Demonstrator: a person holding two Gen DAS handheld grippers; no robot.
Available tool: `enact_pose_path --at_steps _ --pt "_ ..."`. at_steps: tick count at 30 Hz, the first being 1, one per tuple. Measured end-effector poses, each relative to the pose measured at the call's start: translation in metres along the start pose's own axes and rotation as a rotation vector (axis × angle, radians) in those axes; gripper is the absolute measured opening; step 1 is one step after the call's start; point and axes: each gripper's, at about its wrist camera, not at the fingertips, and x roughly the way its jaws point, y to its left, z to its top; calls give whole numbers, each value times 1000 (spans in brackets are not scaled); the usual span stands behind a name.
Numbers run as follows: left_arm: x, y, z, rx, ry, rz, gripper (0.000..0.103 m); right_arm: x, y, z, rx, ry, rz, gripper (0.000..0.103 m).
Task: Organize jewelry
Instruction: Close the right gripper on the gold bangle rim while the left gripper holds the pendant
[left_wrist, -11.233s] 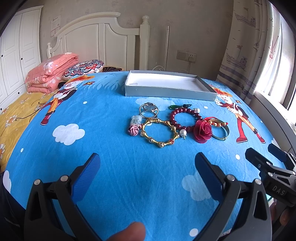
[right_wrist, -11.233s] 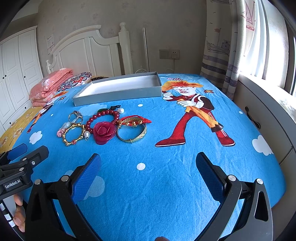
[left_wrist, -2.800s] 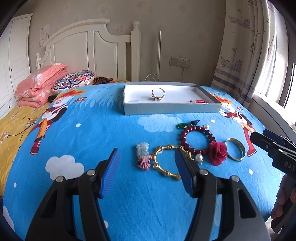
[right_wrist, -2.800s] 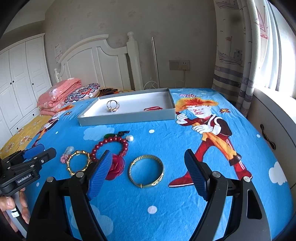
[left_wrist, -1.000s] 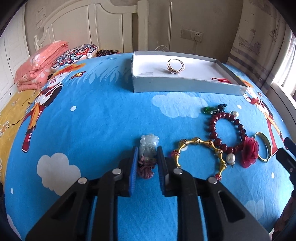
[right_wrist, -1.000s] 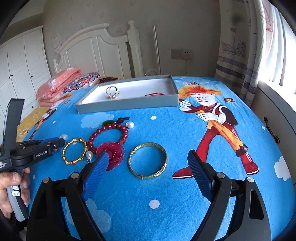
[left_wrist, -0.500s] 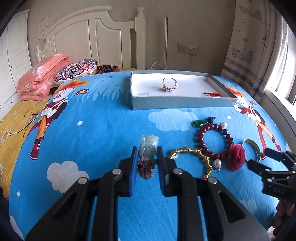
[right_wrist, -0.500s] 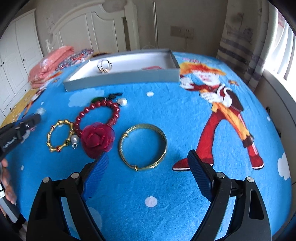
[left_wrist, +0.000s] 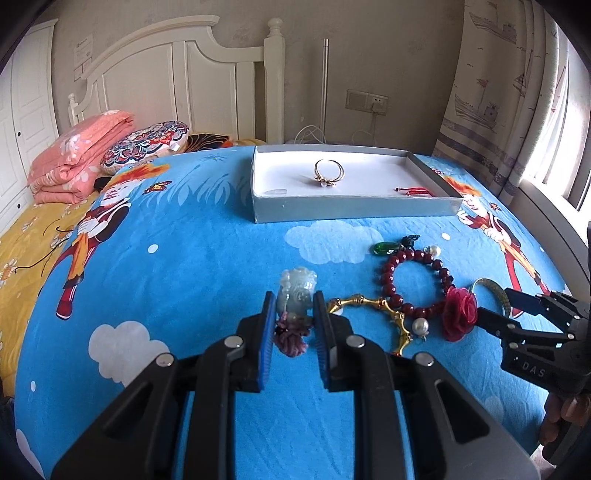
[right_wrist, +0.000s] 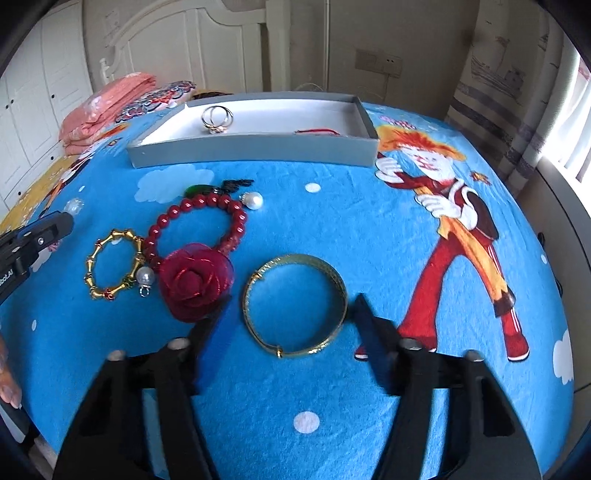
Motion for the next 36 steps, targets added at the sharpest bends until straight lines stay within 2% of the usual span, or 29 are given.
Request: enact_pose_path --at_steps 5,9,25,36 --pt "-2 -2 0 2 -4 -1 20 -3 -1 -1 6 -14 11 54" --pt "-5 -4 0 8 -17 -4 20 -13 -5 -2 29 -72 17 55" --pt "-16 -13 3 25 -49 -13 20 -42 -16 -1 85 -194 25 55" --pt "-17 -17 10 35 -63 -3 20 -50 -14 6 75 -234 26 55"
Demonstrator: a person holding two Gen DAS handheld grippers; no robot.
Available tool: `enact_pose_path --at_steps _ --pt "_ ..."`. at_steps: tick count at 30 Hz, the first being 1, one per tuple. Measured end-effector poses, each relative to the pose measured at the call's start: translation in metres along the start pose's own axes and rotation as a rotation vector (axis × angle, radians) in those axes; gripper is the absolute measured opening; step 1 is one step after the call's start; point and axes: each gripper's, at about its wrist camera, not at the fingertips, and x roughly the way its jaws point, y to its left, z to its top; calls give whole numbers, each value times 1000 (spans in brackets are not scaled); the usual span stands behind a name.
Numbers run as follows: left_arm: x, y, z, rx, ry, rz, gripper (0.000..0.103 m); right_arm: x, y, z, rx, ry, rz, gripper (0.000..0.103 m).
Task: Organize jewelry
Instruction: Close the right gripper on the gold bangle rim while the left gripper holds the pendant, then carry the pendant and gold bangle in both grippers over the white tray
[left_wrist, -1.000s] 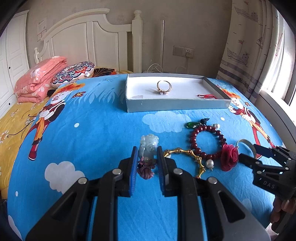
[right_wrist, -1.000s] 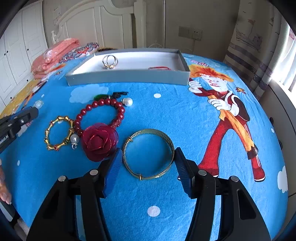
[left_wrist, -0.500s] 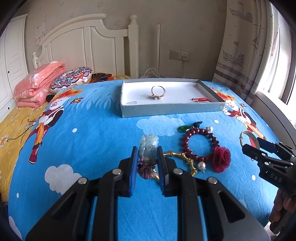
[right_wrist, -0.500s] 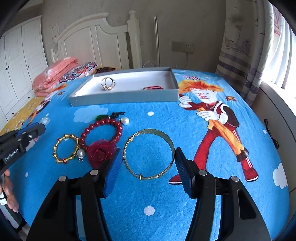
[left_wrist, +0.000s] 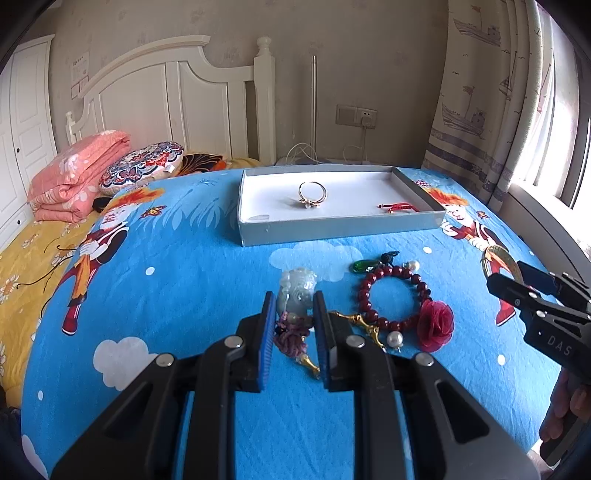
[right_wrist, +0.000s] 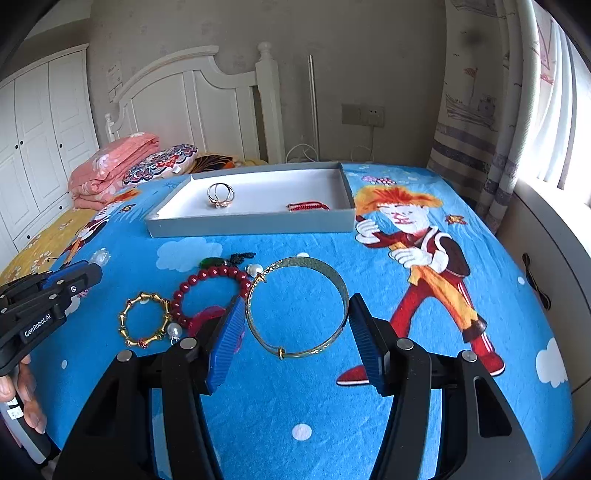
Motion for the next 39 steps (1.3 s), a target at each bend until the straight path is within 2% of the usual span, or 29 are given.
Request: enact_pose_path --at_steps 24,39 --pt "13 6 32 22 -30 16 20 2 1 50 -25 -80 -1 55" --pt "44 5 75 24 -37 7 20 29 2 84 -30 -96 -26 55"
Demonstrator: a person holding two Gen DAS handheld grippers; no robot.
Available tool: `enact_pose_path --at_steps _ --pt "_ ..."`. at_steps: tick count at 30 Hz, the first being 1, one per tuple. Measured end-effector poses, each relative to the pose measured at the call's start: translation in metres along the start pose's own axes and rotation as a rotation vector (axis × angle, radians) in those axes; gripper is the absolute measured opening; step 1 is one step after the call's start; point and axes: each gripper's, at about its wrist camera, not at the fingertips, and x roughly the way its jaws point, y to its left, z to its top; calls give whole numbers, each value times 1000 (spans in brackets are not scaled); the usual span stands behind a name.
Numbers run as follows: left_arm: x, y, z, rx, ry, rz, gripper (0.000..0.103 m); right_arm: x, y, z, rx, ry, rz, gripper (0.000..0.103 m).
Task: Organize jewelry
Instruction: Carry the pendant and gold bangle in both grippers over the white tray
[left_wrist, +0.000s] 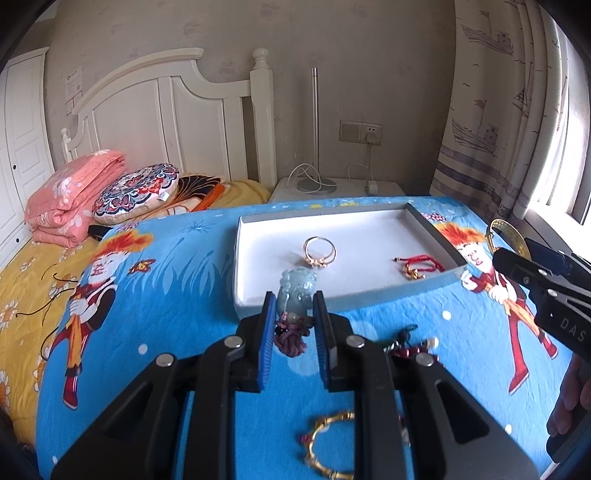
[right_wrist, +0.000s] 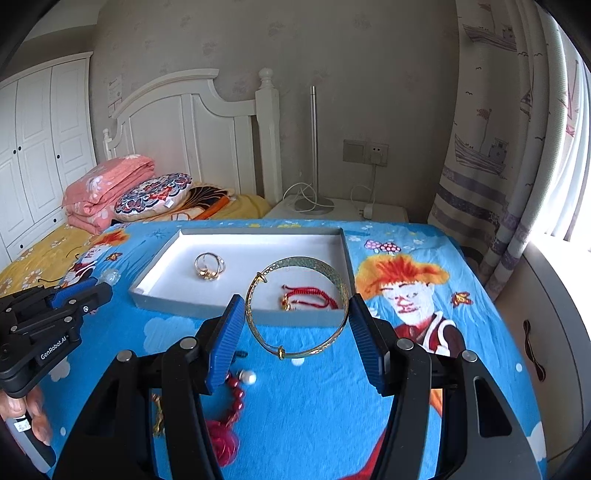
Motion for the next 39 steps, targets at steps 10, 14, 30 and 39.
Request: enact_pose_path --at_steps 10,14,30,39 --pt "37 -1 20 -1 23 14 20 30 -2 25 12 -11 -5 55" --pt "55 2 25 -8 35 26 20 44 -1 30 14 -10 -4 55" --pt "127 20 43 -50 107 55 20 125 -3 40 16 78 0 55" --pt "148 24 41 -65 147 53 20 152 -1 34 -1 147 -1 55"
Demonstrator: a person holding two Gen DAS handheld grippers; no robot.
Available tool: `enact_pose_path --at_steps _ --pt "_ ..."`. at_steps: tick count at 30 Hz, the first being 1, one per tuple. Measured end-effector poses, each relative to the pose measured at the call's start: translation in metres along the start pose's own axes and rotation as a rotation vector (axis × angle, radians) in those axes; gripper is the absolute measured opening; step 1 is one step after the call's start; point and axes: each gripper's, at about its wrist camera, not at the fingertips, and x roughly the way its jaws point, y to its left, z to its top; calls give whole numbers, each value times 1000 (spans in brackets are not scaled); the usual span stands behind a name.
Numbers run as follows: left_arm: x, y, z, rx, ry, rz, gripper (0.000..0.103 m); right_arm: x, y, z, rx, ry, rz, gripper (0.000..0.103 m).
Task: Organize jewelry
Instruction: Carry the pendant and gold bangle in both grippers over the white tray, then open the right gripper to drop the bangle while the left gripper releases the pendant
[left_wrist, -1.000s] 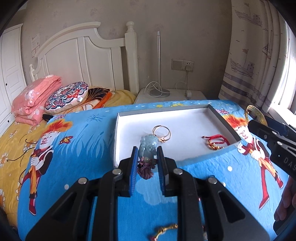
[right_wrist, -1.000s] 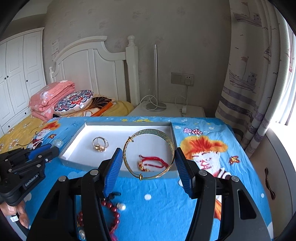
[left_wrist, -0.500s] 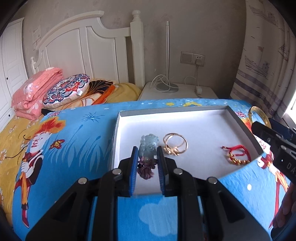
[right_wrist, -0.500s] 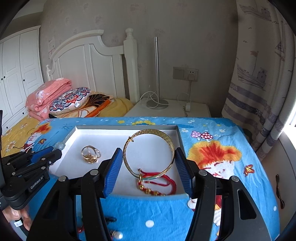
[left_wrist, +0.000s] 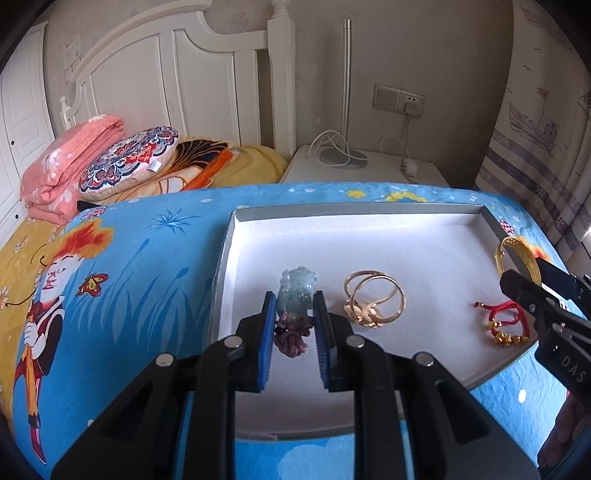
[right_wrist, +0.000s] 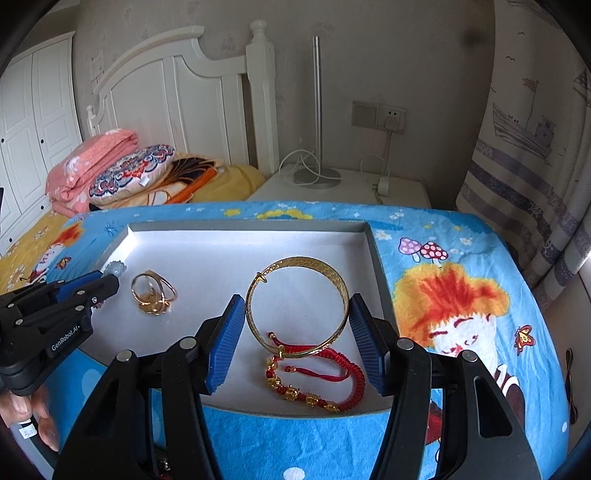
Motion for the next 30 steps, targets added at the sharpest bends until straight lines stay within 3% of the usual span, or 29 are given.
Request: enact_pose_path --at_steps 17,19,30 --pt "8 5 -1 -8 13 4 21 7 0 -4 -2 21 -9 57" --pt "5 5 -1 -12 10 -2 33 6 0 -5 -1 18 -7 63" --pt "-32 3 -10 -14 -38 -23 45 -27 2 -10 4 -36 0 73"
